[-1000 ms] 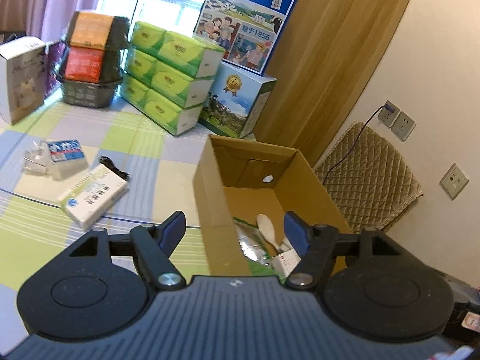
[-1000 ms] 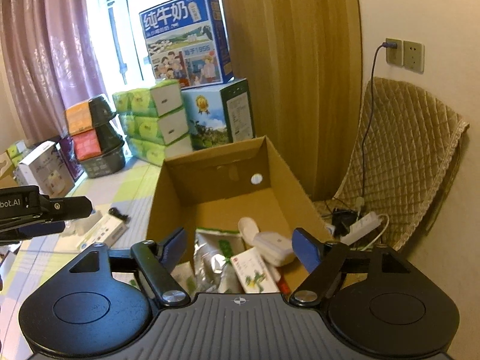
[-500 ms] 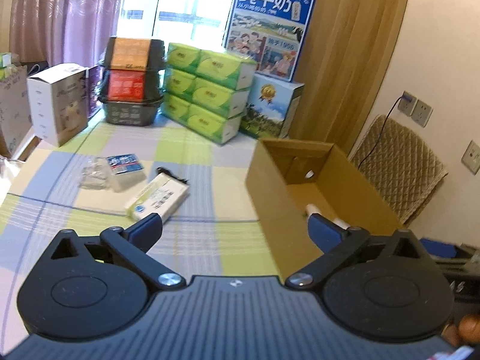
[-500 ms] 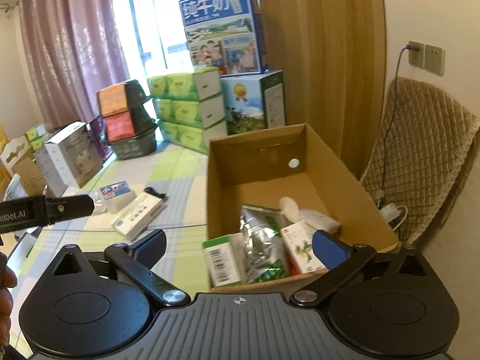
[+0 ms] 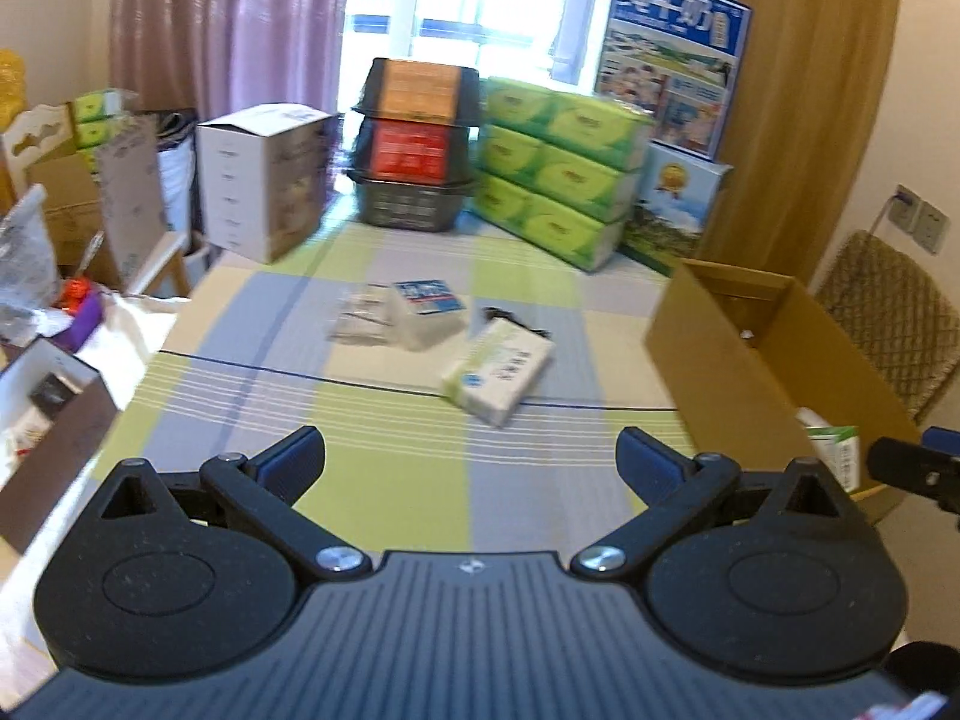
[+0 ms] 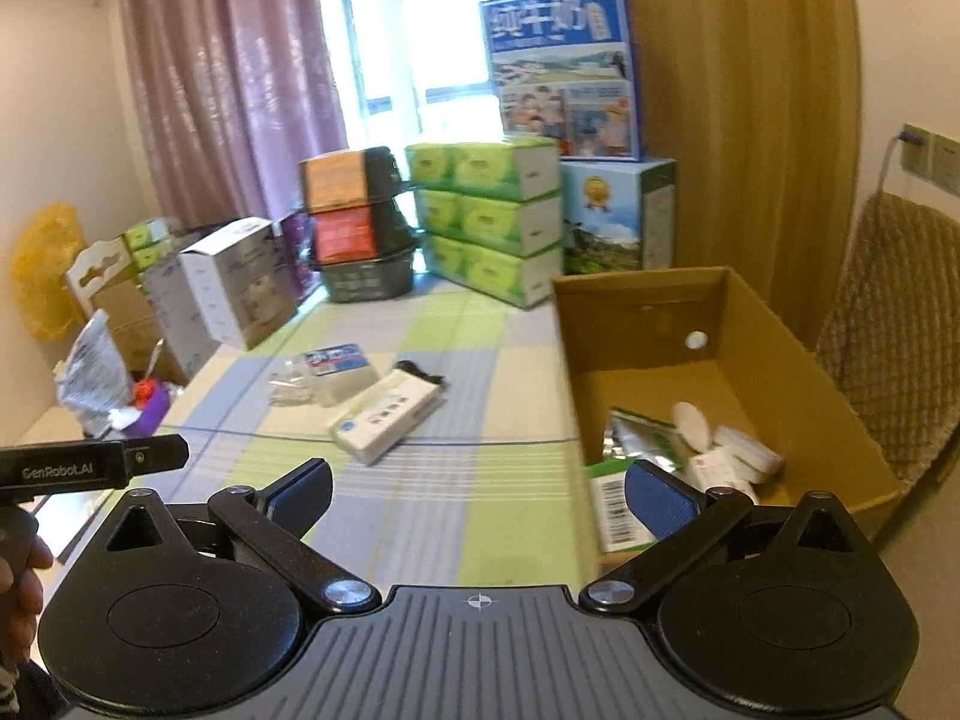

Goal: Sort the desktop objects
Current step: 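Move both tools back toward the white tablet box and blue floss box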

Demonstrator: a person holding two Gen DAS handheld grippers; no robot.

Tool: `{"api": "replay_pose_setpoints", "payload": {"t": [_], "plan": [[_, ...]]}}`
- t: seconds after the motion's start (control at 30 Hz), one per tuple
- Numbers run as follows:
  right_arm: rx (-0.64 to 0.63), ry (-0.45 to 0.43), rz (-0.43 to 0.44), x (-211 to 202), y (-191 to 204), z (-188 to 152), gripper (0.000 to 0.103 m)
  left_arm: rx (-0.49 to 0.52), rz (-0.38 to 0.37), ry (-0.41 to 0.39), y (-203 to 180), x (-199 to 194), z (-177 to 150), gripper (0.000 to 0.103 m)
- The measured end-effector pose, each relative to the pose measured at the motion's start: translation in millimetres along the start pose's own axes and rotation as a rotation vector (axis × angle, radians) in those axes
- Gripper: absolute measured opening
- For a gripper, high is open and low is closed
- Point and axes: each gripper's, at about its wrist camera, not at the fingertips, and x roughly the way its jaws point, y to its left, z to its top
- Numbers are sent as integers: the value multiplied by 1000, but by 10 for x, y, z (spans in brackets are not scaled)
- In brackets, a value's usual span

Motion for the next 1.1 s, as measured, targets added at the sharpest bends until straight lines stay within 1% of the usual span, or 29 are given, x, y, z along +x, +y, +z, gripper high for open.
{"api": "replay_pose_setpoints", "payload": {"t": [0.13, 0.23, 0.3, 0.4, 0.57, 0.6, 0.63, 0.7, 0.77, 0.9, 1.0, 1.1], "plan": [[-18, 13, 28, 111, 213, -9, 101, -12, 37, 6, 261, 9, 18, 101], [-21, 26, 47, 239, 357, -30, 101, -2, 69, 4, 405, 59, 29, 101], [-28, 31, 56, 358, 454, -41, 101, 15, 94, 0, 476, 124, 37, 101], [-36, 39, 53, 564, 569, -60, 101, 17, 109, -9, 595, 263, 56, 101], [-2, 71, 60, 1049, 711, -59, 101, 49, 133, -22, 744, 583, 100, 101], [23, 88, 55, 1263, 732, -55, 101, 61, 136, -22, 770, 659, 106, 101], [23, 88, 55, 1263, 732, -55, 101, 69, 134, -14, 804, 758, 123, 101], [46, 105, 52, 1487, 763, -58, 101, 58, 121, 14, 878, 929, 151, 101], [60, 119, 51, 1693, 775, -63, 101, 43, 112, 21, 935, 1094, 159, 101], [57, 138, 45, 2075, 819, -105, 101, 76, 148, 26, 977, 1435, 128, 101], [37, 112, 18, 2321, 826, -144, 101, 75, 145, 38, 1018, 1643, 143, 101], [50, 110, 9, 2536, 803, -158, 101, 35, 124, 47, 1091, 1850, 190, 101]]}}
